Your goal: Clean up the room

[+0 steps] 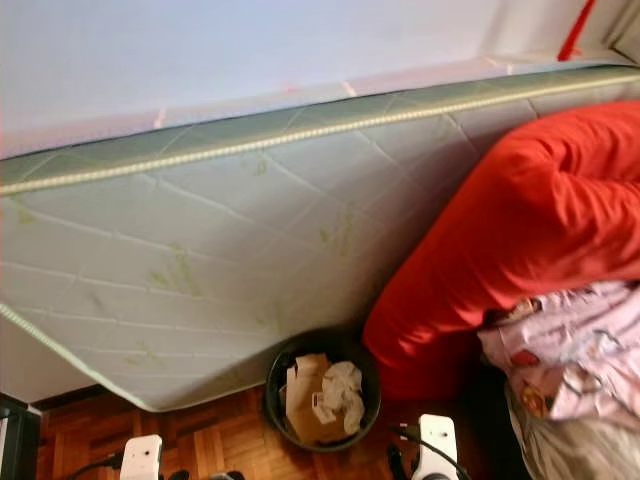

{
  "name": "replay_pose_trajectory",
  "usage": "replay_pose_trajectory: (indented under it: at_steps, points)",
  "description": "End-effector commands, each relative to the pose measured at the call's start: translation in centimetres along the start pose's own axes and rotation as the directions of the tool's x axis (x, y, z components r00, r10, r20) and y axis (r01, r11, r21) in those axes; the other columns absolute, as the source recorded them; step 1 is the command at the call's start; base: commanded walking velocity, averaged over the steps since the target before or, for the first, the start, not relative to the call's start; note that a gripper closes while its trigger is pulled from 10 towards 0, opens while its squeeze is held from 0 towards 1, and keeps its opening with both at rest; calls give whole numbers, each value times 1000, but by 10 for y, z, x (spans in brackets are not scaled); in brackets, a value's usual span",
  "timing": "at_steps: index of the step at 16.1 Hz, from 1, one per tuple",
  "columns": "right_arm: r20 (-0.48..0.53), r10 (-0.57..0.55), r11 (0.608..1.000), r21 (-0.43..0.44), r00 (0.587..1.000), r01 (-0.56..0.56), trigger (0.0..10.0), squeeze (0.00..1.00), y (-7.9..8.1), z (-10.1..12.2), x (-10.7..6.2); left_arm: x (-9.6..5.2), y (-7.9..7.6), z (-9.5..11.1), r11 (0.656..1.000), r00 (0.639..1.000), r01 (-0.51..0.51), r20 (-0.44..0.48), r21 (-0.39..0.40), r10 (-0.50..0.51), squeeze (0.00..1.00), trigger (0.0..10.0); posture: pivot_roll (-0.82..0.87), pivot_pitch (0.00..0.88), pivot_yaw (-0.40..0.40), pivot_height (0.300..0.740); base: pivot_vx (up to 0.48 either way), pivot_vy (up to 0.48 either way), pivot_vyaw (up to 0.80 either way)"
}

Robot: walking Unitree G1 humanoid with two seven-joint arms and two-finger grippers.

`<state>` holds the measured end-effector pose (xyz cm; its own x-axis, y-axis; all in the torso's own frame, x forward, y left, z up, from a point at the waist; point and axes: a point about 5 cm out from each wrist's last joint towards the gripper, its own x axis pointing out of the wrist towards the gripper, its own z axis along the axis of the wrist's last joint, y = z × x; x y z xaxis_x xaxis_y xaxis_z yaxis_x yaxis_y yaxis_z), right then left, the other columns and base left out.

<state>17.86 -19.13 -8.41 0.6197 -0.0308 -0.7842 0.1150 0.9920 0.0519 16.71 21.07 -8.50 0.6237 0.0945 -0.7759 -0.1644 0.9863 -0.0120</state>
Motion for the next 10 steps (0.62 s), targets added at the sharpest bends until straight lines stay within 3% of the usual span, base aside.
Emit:
replay_pose_trajectory:
  at_steps: [1,10]
  points:
    - [-17,-6,1000,-7,1000,5,10000,0,-2,-5,-1,-5,1,-19,1000,998,-2,-70,9,3,0,10000,121,129,-58,740,-281,0,0]
    - [-16,-3,1000,-9,1000,3,10000,0,-3,-5,-1,-4,-1,-18,1000,998,7,-60,10,-6,0,10000,119,138,-63,740,-263,0,0]
